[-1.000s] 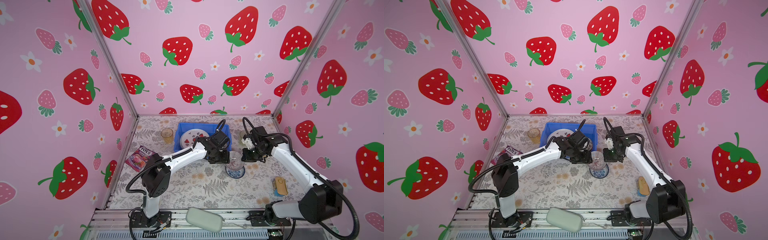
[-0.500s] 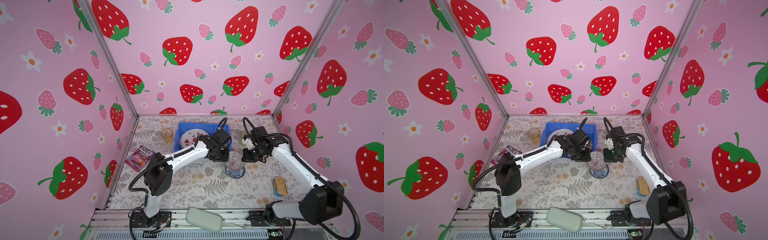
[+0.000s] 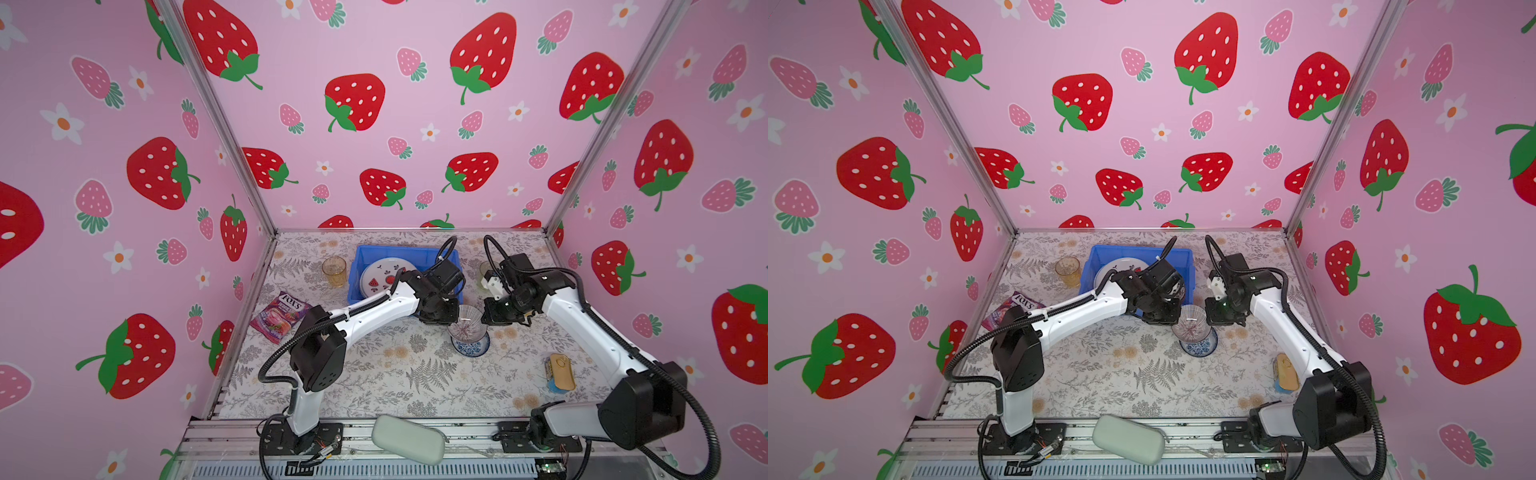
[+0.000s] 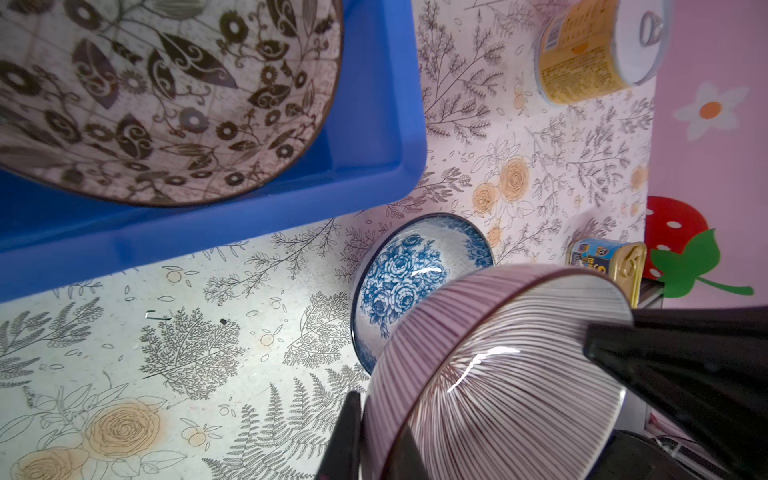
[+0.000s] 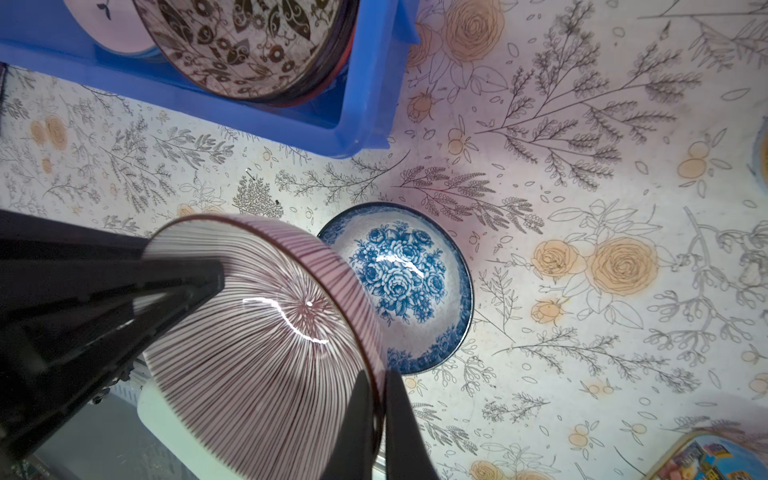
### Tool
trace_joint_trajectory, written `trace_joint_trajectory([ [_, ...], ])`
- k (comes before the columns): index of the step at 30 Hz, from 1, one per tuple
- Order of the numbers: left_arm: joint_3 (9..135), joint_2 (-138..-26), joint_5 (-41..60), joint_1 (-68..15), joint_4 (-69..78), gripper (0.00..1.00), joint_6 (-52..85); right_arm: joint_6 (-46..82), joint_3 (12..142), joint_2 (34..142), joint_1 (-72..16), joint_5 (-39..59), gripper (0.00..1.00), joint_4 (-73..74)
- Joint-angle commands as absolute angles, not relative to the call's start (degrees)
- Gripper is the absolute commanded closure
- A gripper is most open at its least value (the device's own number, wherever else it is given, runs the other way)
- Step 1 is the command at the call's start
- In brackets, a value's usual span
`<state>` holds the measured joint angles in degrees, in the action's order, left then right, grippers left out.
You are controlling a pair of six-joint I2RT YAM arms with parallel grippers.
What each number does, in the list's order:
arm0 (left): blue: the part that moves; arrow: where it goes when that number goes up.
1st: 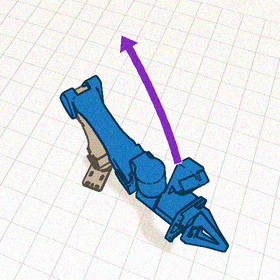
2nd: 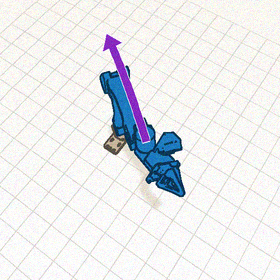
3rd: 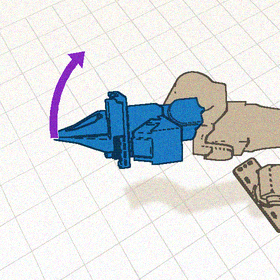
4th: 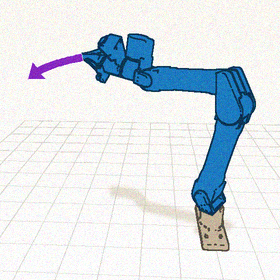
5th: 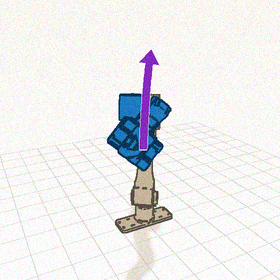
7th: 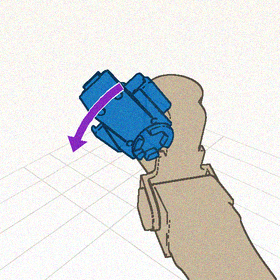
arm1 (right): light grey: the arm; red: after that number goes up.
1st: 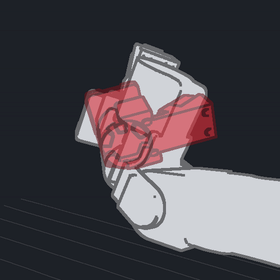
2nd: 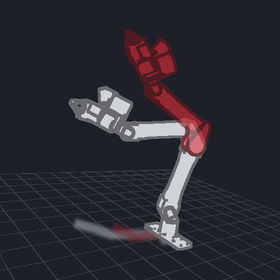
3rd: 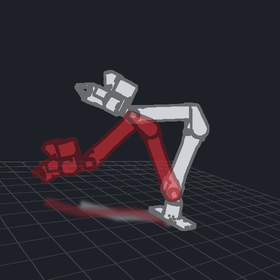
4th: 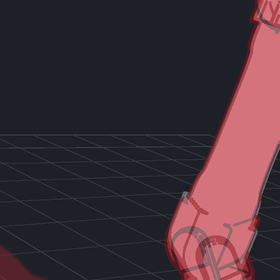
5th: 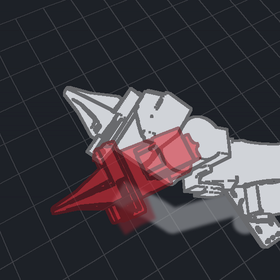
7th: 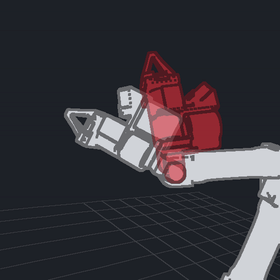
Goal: Place the mixed dishes into the plastic bin
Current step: 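Carry the purple-striped bowl over the bin with left gripper while right opens and withdraws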
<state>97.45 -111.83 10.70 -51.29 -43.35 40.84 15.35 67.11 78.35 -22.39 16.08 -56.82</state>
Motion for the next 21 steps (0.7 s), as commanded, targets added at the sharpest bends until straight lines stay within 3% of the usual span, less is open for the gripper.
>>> trace_joint_trajectory([
  [1, 100.2, -111.6, 11.2, -51.1, -43.8, 0.99, 41.4, 14.2, 67.2, 78.0, -22.2, 17.5, 0.91, -57.1],
  [3, 100.2, -111.5, 11.3, -51.1, -43.9, 1.00, 41.3, 14.2, 67.3, 78.1, -22.2, 17.3, 0.89, -56.9],
  [8, 100.2, -110.5, 10.1, -51.0, -45.1, 1.00, 40.7, 14.5, 68.4, 78.5, -22.1, 16.7, 0.67, -56.3],
  [15, 101.3, -107.7, 8.3, -48.9, -49.2, 1.00, 38.4, 12.5, 71.5, 79.6, -19.3, 17.0, 0.49, -56.9],
  [17, 102.1, -106.8, 8.2, -47.7, -50.6, 1.00, 37.4, 11.7, 72.9, 79.6, -17.1, 18.4, 0.34, -56.9],
  [21, 105.5, -106.4, 5.2, -45.3, -53.6, 1.00, 35.1, 10.7, 74.8, 80.2, -13.2, 19.7, 0.19, -56.6],
])
